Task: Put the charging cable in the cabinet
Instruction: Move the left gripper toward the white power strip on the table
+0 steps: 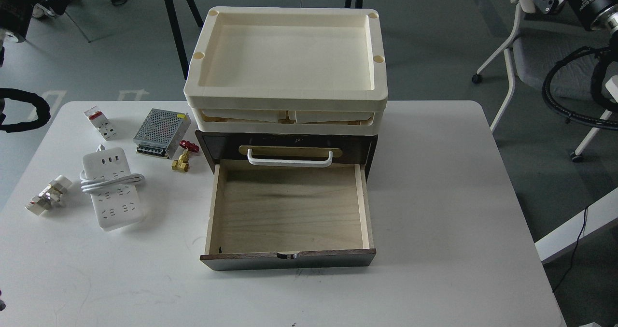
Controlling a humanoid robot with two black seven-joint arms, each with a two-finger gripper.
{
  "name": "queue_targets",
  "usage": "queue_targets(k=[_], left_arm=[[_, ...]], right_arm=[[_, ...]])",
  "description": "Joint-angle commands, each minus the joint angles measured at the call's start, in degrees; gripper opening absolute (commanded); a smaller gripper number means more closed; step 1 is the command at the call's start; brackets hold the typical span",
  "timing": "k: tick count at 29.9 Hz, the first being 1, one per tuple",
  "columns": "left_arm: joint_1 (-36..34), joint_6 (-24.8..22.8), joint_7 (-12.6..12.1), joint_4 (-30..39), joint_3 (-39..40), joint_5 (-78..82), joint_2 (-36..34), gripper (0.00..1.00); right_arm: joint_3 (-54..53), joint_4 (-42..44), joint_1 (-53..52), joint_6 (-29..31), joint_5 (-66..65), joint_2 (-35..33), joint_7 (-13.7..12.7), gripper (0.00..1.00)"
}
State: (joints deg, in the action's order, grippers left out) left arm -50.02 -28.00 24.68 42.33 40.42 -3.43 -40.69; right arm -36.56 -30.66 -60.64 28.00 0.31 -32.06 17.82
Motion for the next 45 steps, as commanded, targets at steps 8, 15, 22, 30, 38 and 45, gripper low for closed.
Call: queue_targets(k=[8,15,22,30,38,45], left_arm=[[0.01,0.0,0.46,-2.32,0.88,-0.78,2.54,1.0],[-0.34,0.0,-2.88,-19.46,1.58,-2.28,6.15,1.0],[-0.96,0.0,3.32,-19.48,8.43,-5.09,12.47,1.0],[3.69,0.0,3.32,9.12,7.74,-2.73,1.88,1.0],[7.74,0.0,3.32,34.74,7.21,9.73,-27.57,1.0],[7.83,0.0,3.32,44.67,7.3,43.19,-38.49,0.99]], right_arm=[[-1.49,-0.54,2.63,0.0,5.67,0.06,-0.42,1.0],[-1.58,-0.54,2.19,0.0,5.75,0.24,-0.42,1.0],[-1.67,-0.37,0.43,0.0,5.75,-0.11,-0.42,1.0],[-2.54,-0.1,0.7,0.0,6.54,-0.55,-0.06,1.0],[-2.99,-0.37,1.49,0.0,6.54,-0.73,-0.06,1.0],[-4.31,-0.46,1.84,0.0,7.07,-0.29,0.02,1.0]])
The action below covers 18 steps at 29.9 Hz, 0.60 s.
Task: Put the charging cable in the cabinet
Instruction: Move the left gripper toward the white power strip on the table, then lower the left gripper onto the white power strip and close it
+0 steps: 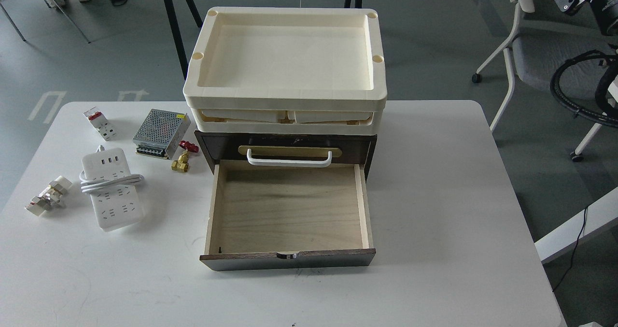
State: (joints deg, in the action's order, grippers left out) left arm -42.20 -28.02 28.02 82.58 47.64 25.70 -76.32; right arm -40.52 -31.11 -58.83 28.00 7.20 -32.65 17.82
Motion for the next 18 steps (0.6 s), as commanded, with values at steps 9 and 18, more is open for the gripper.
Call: queue_targets(k=[9,18], left_arm=[[0.45,0.02,-0.02,14.37,-14.04,56.69,-8.67,0.99],[-0.16,0.02,-0.02,9.37,-28.83,75.46,-2.0,0.99]], right_arm=[[0.71,-0.79,1.35,0.0,0.18,-0.13,-0.42,1.0],[1.15,-0.44,7.77,0.0,0.01,0.75,0.11,1.0]])
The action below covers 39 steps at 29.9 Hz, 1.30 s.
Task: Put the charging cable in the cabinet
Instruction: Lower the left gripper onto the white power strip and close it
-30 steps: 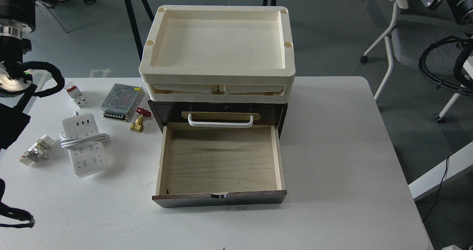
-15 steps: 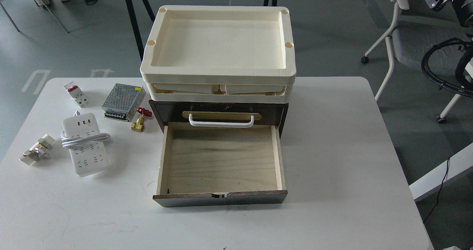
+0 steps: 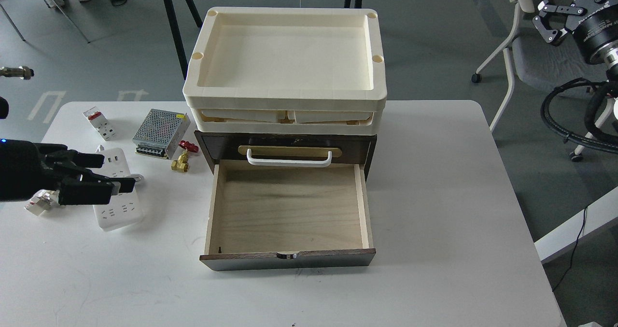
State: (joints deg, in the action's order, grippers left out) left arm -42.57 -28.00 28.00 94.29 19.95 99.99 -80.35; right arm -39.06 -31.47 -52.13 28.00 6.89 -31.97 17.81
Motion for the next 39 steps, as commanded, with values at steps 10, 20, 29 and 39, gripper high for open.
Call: queue_targets(k=[10,20,29,39], left_arm=[[0.03,4.62,0.0,-18.95,-1.84,8.89,15.29,0.98],[-0.93,6.64,0.0,-34.42,-1.84,25.01,26.47,0.97],[-1.9,11.12,0.0,-41.19,-6.06,25.01,29.98,0.95],[-1.99,17.1,0.0,-50.78,-9.75,25.01,33.24,0.88]], right_arm=[[-0.4,-0.08,0.72,0.0,0.4,0.15,0.12,1.0],[-0.49,-0.08,0.72,0.0,0.4,-0.2,0.12,1.0],[-0.66,-0.08,0.8,0.0,0.4,-0.02,0.12,1.0],[-1.28,0.01,0.89,0.0,0.4,-0.02,0.12,1.0]])
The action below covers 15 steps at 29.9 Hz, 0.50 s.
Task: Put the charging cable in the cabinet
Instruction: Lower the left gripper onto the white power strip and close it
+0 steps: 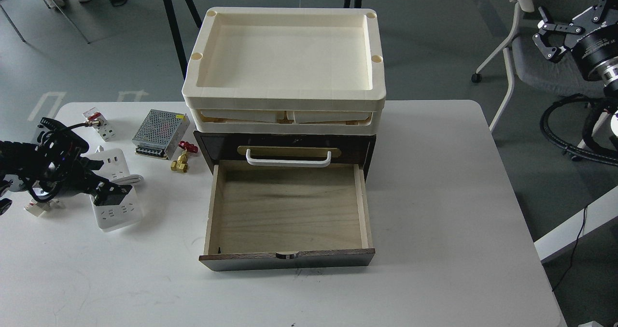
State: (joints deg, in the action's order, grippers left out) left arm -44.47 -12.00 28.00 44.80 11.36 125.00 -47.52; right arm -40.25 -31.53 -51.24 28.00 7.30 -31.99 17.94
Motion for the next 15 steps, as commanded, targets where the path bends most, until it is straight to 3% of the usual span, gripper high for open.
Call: queue_targets(k=[1,6,15], left_arm=[[0.0,1.19,0.0,-1.3,-1.69,0.0,0.41,0.83],[0.0,2.86,0.0,-1.38,-3.36,0.0,0.41,0.67],[-0.27,4.36,0.0,-1.47,-3.36,0.0,0.85,0.6]], right_arm=[[-0.1,0.06,0.0,0.0,0.0,0.0,-0.01,1.0],[-0.1,0.15,0.09,0.0,0.0,0.0,-0.01,1.0],[-0.18,0.15,0.26,0.0,0.0,0.0,-0.01,1.0]])
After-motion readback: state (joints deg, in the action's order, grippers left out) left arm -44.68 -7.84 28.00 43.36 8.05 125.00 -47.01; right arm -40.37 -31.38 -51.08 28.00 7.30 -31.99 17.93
